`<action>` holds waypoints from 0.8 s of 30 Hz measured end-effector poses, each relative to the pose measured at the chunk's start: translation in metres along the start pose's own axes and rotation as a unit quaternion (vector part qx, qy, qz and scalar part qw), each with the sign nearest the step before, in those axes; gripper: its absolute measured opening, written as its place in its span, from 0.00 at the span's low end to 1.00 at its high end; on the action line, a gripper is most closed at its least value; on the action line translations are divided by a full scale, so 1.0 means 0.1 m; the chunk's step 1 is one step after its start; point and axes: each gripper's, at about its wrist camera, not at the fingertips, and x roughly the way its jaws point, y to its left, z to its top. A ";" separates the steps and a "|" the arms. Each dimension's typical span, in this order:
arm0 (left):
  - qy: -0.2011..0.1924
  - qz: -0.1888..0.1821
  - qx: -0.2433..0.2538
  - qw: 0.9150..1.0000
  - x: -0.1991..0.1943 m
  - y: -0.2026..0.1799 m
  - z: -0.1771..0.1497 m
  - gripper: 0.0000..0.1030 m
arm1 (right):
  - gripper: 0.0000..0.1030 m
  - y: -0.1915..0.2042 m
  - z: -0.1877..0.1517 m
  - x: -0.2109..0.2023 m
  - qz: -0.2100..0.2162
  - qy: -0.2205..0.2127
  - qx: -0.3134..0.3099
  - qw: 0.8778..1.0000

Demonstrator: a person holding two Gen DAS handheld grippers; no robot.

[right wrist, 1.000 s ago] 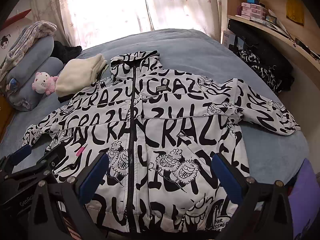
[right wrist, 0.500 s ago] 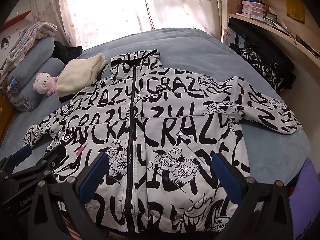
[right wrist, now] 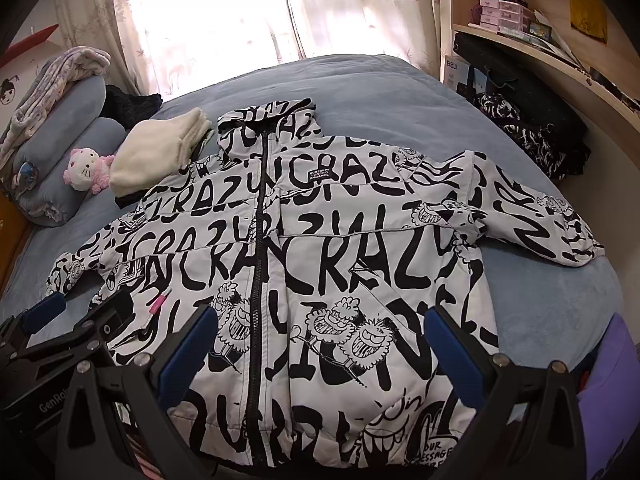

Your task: Fold large clothes

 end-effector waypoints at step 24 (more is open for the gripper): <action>0.004 -0.002 -0.001 1.000 -0.03 -0.06 -0.01 0.95 | 1.00 0.00 -0.02 -0.11 0.003 -0.007 0.008 1.000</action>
